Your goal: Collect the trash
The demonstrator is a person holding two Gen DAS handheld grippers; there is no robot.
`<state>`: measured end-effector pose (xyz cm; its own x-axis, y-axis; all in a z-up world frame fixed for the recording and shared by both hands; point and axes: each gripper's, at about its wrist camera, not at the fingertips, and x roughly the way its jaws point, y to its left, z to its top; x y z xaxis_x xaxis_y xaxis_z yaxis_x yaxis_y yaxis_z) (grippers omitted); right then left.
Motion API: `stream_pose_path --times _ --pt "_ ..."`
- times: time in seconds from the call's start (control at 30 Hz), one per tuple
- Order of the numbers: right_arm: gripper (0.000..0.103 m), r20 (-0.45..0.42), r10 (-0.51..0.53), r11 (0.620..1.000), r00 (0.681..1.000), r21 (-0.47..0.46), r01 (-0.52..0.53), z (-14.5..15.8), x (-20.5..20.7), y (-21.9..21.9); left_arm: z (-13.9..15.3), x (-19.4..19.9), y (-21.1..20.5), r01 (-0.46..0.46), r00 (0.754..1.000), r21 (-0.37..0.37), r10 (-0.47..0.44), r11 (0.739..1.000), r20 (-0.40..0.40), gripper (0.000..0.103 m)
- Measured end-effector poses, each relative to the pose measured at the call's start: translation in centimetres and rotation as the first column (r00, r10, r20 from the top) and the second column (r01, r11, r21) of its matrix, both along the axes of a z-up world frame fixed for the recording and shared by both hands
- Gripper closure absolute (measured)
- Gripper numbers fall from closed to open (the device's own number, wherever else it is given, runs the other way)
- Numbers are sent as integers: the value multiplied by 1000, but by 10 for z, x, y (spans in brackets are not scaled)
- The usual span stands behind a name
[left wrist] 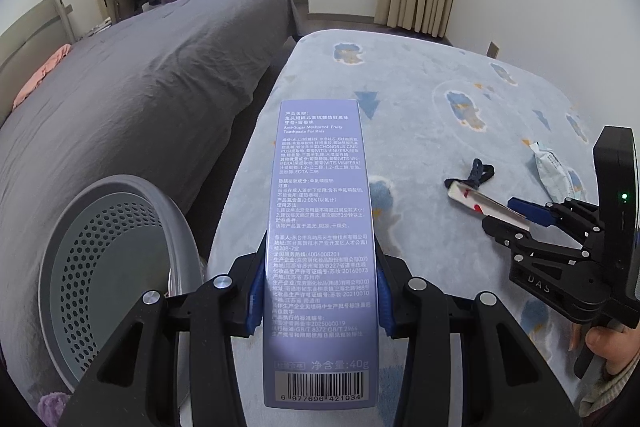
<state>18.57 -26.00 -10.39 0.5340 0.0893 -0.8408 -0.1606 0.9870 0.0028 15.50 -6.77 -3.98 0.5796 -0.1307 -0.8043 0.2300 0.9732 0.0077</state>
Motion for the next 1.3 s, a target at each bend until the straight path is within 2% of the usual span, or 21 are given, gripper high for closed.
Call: stream_pose_path --times 0.2,0.33,0.47,0.67,0.77,0.83,0.87,1.0,1.1,1.23,1.3 --pt "82 -24 32 996 999 84 -30 4 -8 7 5 -7 10 -14 1000 -4 14 1000 3 61" --pt "85 -46 22 986 999 165 -14 6 -14 11 8 -13 20 -24 1000 -4 24 1000 6 61" --pt "87 -52 22 979 998 204 -11 10 -23 26 11 -23 33 -30 1000 -10 30 999 6 61" --pt "87 -81 17 981 997 192 -1 4 -43 55 14 -41 59 -37 999 -13 37 999 8 61" --pt "87 -107 -18 977 994 208 40 -3 -56 69 16 -52 71 -39 999 -14 39 999 9 61" --pt "87 -92 -61 977 994 196 78 -6 -64 75 16 -57 79 -40 999 -12 40 999 9 61" --pt "86 -88 -79 977 993 191 94 -7 -66 77 16 -59 81 -41 999 -12 41 999 9 61" --pt "73 -101 -107 967 989 221 127 -6 -65 77 18 -67 94 -46 999 -19 46 999 8 61" --pt "65 -113 -117 969 987 206 139 -5 -59 81 18 -72 101 -49 999 -21 49 999 12 61" --pt "57 -129 -149 974 980 149 168 -4 -46 91 17 -73 107 -52 999 -34 52 998 7 61" --pt "50 -130 -159 978 979 117 174 -5 -39 95 17 -72 110 -55 998 -42 55 998 5 61"
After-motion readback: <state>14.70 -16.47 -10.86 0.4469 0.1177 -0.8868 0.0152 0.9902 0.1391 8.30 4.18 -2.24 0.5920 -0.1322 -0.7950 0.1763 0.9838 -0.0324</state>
